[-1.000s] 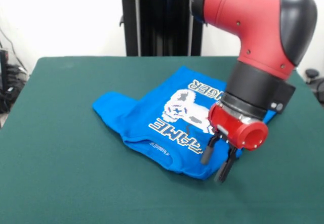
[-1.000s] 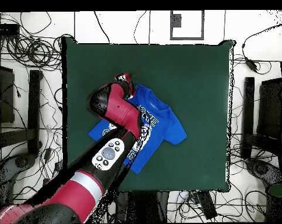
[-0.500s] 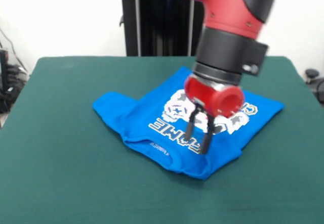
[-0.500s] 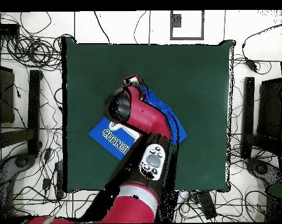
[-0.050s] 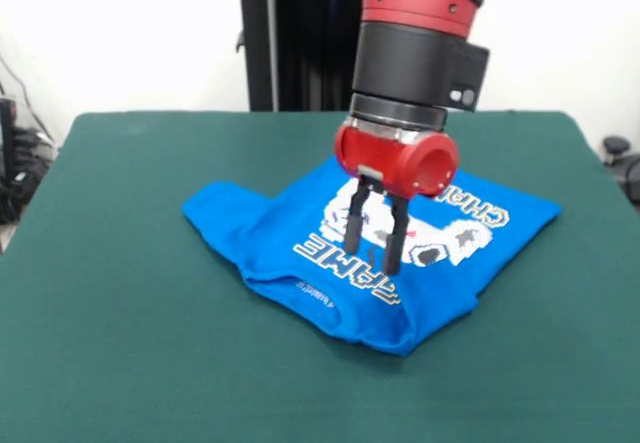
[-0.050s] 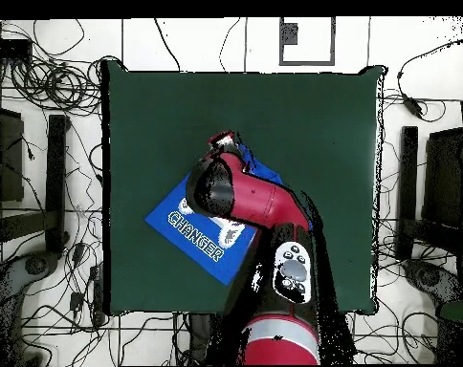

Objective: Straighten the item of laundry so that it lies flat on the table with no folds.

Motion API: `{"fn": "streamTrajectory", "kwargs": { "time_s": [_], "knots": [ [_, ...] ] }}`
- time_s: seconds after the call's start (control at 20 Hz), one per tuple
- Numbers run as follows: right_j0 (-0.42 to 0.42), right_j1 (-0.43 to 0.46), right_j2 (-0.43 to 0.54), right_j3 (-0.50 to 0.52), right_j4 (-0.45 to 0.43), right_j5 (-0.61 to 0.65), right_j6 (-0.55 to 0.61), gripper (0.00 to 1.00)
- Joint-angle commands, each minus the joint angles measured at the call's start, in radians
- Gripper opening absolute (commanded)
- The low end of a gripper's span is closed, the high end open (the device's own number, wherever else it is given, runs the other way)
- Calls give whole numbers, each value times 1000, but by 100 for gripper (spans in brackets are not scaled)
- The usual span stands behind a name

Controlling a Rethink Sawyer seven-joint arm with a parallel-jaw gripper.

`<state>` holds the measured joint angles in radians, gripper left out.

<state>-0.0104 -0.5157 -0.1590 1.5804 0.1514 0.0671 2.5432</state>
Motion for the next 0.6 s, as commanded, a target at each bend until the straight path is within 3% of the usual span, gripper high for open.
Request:
{"fn": "streamTrajectory", "kwargs": {
  "time_s": [0.05, 0.25, 0.6],
  "knots": [
    [37, 22, 220, 84, -137, -56, -18, 100],
    [47, 37, 216, 79, -165, -90, 32, 100],
    [-40, 47, 315, 113, -246, -138, 40, 100]
  ]
}}
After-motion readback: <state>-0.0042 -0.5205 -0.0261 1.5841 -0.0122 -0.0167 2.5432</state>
